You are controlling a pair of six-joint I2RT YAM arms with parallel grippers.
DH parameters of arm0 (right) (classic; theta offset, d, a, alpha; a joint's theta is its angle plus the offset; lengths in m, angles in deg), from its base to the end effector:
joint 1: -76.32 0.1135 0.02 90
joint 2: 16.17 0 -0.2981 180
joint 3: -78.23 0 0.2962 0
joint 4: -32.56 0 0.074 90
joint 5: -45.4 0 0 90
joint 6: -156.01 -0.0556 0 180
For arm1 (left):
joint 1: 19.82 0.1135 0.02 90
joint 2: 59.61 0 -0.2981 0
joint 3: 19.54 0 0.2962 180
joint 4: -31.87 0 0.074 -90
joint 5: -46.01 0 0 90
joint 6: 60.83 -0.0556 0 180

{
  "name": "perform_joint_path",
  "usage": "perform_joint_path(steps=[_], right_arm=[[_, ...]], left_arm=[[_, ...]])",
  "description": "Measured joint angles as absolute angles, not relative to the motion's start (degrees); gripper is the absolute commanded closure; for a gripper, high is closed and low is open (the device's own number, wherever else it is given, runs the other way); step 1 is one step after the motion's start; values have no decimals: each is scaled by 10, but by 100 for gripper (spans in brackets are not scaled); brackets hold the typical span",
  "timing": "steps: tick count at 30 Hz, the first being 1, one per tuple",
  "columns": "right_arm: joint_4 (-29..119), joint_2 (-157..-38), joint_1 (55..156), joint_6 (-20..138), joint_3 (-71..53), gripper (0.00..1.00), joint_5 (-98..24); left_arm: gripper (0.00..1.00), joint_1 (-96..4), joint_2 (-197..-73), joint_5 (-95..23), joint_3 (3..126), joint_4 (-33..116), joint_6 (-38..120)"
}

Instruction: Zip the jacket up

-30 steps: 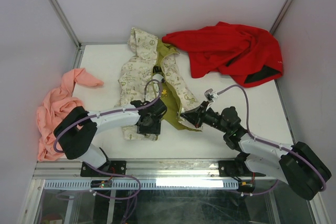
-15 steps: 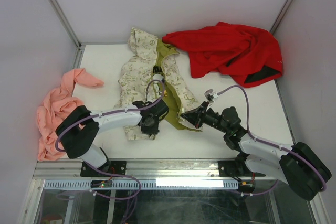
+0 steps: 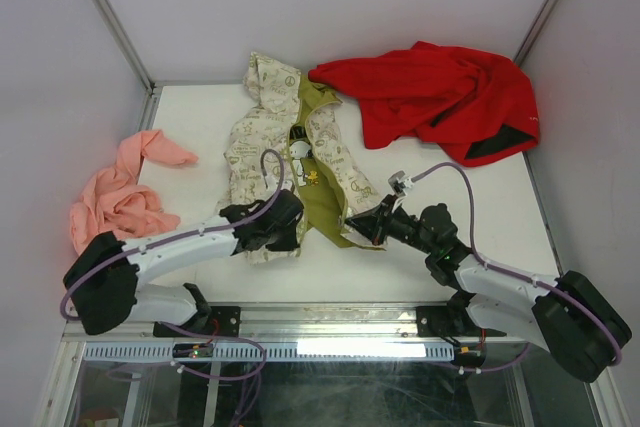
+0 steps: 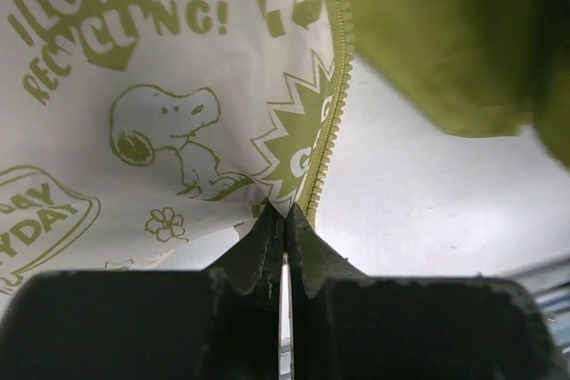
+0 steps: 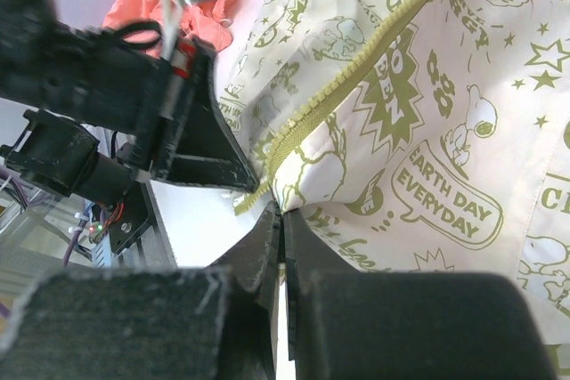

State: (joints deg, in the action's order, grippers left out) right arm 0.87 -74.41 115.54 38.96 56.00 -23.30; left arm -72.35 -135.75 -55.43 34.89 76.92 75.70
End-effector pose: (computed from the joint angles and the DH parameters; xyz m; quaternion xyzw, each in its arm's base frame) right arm 0.1640 0.1599 0.1833 -0.2013 0.7032 0.4787 0.4855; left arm 0.1757 -0.2111 0.1753 0.0310 0.9743 -0.0891 0.2043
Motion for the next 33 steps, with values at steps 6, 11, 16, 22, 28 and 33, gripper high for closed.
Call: perform_joint_path(steps=[6,11,16,22,28,33], right_arm=[[24,-742,1155,400,558,100,-238],[54,-733,1155,405,553,100,-242],[50,-740,1154,406,532,100,-205],[13,-790,1155,392,505,100,-127],[-10,-832,1169,369,489,100,-103],[-33,-862,1187,356,478,100,-107]], left_arm=[[100,-722,-1240,-555,294,657,763],[100,-715,-1164,-554,224,539,763],[100,-707,-1114,-554,157,403,750],[100,-707,-1096,-554,112,277,719],[100,-707,-1089,-554,100,210,697],[100,-707,-1088,-554,100,185,686]])
